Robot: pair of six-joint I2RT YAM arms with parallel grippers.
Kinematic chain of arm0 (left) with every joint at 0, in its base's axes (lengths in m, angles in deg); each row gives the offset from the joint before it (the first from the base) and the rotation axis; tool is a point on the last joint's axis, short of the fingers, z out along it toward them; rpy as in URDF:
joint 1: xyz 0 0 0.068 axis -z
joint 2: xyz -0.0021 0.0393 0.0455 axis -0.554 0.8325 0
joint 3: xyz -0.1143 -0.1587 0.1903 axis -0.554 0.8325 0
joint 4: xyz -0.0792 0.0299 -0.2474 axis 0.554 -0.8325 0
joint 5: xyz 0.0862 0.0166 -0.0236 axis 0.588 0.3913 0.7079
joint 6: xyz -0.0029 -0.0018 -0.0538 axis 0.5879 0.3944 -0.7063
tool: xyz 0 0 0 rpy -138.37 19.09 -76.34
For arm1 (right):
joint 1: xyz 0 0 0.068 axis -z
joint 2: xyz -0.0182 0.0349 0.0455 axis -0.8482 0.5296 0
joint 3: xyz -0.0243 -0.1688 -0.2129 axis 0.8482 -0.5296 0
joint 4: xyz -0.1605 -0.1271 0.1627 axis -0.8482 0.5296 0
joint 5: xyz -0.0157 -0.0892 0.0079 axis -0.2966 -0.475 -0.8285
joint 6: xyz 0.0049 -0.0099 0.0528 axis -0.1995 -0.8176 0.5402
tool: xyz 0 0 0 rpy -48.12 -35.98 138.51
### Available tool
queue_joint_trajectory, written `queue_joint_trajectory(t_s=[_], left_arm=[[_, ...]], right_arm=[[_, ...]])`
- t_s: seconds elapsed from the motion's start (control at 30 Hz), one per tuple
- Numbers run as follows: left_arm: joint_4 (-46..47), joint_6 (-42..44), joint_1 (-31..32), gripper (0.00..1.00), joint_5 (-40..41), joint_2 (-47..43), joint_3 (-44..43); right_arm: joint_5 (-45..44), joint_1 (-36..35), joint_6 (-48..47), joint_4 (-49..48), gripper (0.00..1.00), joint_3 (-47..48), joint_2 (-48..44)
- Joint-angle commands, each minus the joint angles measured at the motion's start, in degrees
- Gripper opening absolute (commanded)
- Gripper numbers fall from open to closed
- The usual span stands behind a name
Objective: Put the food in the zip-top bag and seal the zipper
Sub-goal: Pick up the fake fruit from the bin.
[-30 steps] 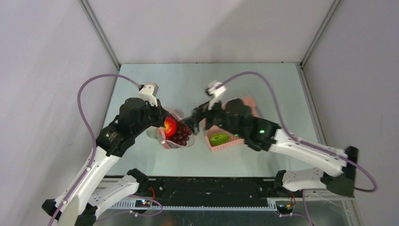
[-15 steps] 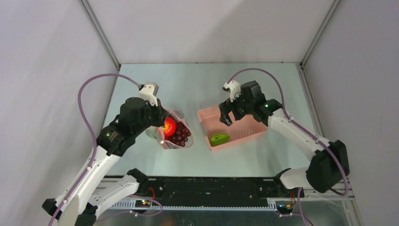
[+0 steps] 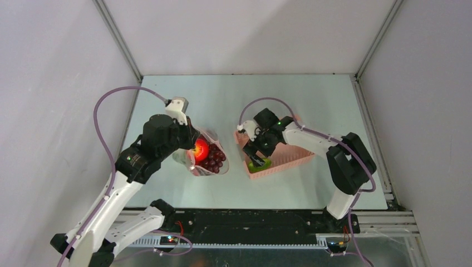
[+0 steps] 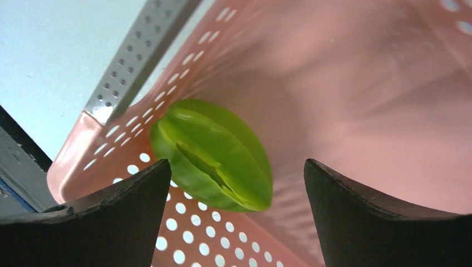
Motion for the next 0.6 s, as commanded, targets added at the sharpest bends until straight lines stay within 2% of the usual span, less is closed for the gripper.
queue_joint_trajectory(t_s=[0.0, 0.2, 0.33, 0.57], left_arm=[[3.3, 0.4, -0.3, 0.0, -0.5, -0.2, -1.3], [3.3, 0.4, -0.4, 0.0, -0.6, 0.1, -1.3], [3.2, 0.4, -0.4, 0.0, -0.5, 0.4, -1.3], [3.2, 0.4, -0.4, 0.0, -0.5, 0.8, -1.4]], right_arm=[[-4.1, -3.1, -3.3, 3.8, 0.93, 2.9, 2.0], [-5.5, -3.3, -4.5, 7.1, 0.93, 2.9, 5.1], [-11.1, -3.2, -3.5, 7.0, 0.9, 3.0, 7.0], [-10.1, -3.1, -1.5, 2.7, 0.77, 2.9, 6.5]])
